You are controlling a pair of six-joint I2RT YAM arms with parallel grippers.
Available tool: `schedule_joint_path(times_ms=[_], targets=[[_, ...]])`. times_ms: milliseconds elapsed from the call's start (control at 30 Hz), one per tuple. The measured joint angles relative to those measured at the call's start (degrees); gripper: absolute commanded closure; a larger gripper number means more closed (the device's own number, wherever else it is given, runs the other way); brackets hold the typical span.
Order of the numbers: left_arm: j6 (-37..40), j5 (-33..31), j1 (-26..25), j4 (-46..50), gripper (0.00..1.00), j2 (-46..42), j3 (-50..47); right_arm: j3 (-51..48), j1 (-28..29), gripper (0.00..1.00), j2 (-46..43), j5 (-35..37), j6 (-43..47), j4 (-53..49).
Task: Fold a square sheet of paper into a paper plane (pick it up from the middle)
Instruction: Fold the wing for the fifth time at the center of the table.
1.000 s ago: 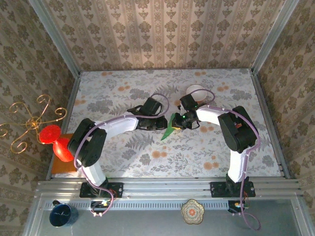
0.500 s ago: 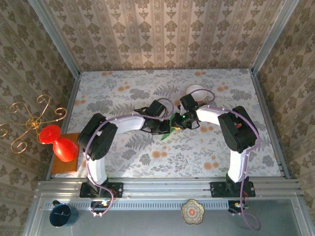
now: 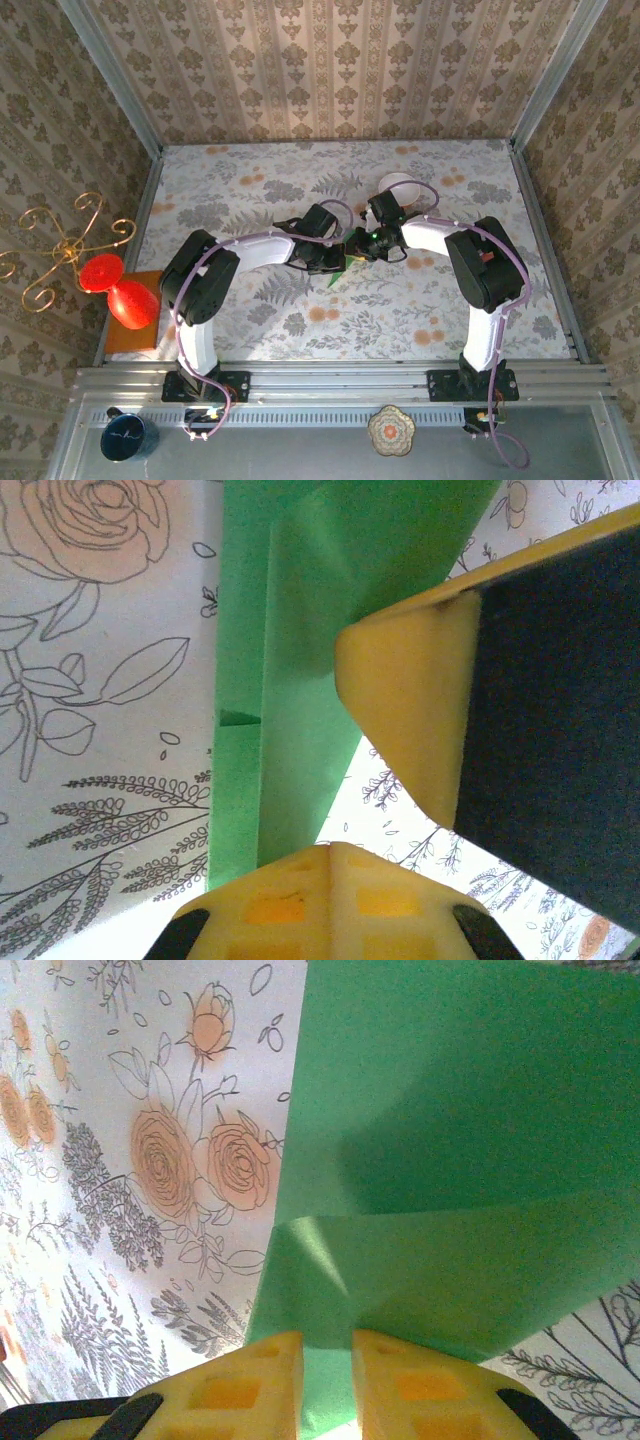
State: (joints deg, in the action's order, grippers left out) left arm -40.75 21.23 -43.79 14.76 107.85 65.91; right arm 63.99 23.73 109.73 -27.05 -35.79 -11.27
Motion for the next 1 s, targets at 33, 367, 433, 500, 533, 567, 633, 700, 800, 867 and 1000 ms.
schedule_joint_path(times_ms=[33,367,433,500,533,567,633,700,800,867,1000], targets=[[0.00,0.00,0.00,0.00,0.97,0.04,0.00,0.00,0.00,0.77,0.00,-0.07,0.02,0.13],[-0.22,-0.02,0.00,-0.15,0.97,0.20,-0.92,-0.02,0.00,0.77,0.02,-0.24,0.02,0.39],[-0.39,-0.02,0.00,-0.22,0.97,0.20,-1.16,-0.02,0.00,0.77,0.02,-0.24,0.02,0.39],[-0.48,-0.02,0.00,-0.20,0.97,0.20,-1.42,-0.02,0.00,0.77,0.02,-0.24,0.02,0.39],[-0.59,-0.02,0.00,-0.20,0.97,0.22,-1.44,-0.02,0.00,0.77,0.02,-0.24,0.02,0.37],[-0.63,-0.02,0.00,-0.20,0.97,0.22,-1.44,-0.02,0.00,0.77,0.02,-0.22,0.02,0.37],[-0.70,-0.02,0.00,-0.22,0.97,0.22,-1.46,-0.02,0.00,0.77,0.02,-0.22,0.04,0.35],[-0.81,-0.02,0.00,-0.20,0.97,0.22,-1.49,-0.02,0.00,0.77,0.02,-0.20,0.04,0.33],[-0.83,-0.02,-0.02,-0.17,0.95,0.20,-1.49,-0.02,0.00,0.77,0.02,-0.20,0.04,0.31],[-0.83,-0.04,-0.07,-0.09,0.94,0.07,-1.51,-0.02,0.00,0.77,0.02,-0.20,0.04,0.28],[-0.85,-0.22,-0.35,0.24,0.94,-1.66,-2.14,-0.02,0.00,0.77,0.02,-0.20,0.04,0.07]])
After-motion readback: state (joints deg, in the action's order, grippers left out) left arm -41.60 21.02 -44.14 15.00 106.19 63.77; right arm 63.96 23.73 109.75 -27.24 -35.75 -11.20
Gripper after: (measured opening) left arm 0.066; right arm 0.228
